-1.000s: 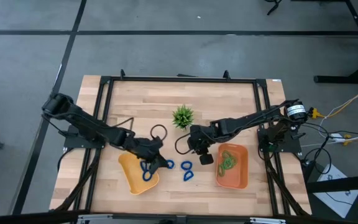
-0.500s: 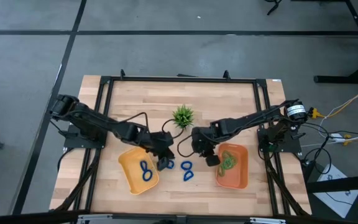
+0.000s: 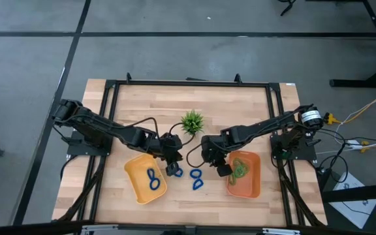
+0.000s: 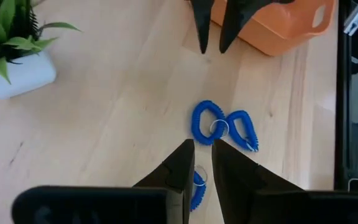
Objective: Sort spring keychains
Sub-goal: Put the blue spring keychain into the yellow bin
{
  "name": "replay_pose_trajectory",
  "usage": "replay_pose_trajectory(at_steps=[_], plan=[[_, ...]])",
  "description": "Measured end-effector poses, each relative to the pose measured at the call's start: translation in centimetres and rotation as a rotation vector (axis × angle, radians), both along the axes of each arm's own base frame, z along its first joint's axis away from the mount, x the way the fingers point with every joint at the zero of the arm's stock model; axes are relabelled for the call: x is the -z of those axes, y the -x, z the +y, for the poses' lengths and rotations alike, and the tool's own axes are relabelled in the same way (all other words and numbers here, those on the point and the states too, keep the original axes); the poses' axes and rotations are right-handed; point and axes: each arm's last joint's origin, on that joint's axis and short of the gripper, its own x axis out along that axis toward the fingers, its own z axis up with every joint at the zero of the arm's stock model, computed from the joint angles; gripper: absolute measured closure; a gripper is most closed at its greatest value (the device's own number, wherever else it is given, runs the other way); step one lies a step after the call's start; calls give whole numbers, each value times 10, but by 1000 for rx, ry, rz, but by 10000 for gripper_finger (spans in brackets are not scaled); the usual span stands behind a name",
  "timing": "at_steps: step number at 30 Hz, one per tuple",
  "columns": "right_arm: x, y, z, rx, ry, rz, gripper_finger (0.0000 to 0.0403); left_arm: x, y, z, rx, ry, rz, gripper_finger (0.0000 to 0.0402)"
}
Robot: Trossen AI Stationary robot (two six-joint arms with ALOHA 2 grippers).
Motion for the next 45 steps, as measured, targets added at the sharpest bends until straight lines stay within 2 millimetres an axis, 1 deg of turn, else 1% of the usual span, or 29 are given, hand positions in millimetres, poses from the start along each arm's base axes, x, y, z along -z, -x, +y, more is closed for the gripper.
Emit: replay_pose_trajectory(at_steps=[3, 6, 8, 10, 14, 17, 20, 25, 29, 32, 36, 39, 43, 45], plan=[[-10, -6, -1, 56, -20, -53, 305, 0, 0, 0, 0, -1, 0, 350], [-23, -4, 3, -16, -126, -171, 305, 0, 0, 0, 18, -17, -2, 350], [-33, 4, 8, -52, -177, -240, 305, 0, 0, 0, 33, -25, -2, 350], [-41, 18, 7, -12, -177, -281, 305, 0, 0, 0, 47, -31, 0, 350], [-51, 52, 2, 132, -133, -375, 305, 4, -1, -1, 60, -34, 22, 350], [-62, 77, 4, 142, -180, -497, 305, 13, -4, -2, 82, -14, 61, 350], [-71, 99, 7, 126, -244, -595, 305, 27, -10, 0, 99, 12, 124, 350], [-81, 128, 12, 146, -310, -677, 305, 40, -20, 8, 150, 1, 250, 350], [-82, 147, 18, 150, -296, -719, 305, 47, -28, 12, 172, -13, 340, 350], [-82, 160, 20, 182, -266, -757, 305, 53, -33, 13, 193, -17, 370, 350], [-75, 180, 19, 214, -240, -802, 305, 64, -36, 14, 218, 25, 403, 350], [-70, 195, 17, 156, -306, -861, 305, 70, -38, 13, 235, 62, 415, 350], [-61, 215, 12, -4, -450, -926, 305, 74, -39, 12, 239, 68, 422, 350], [-60, 224, 10, -92, -534, -962, 305, 73, -40, 14, 235, 68, 416, 350]])
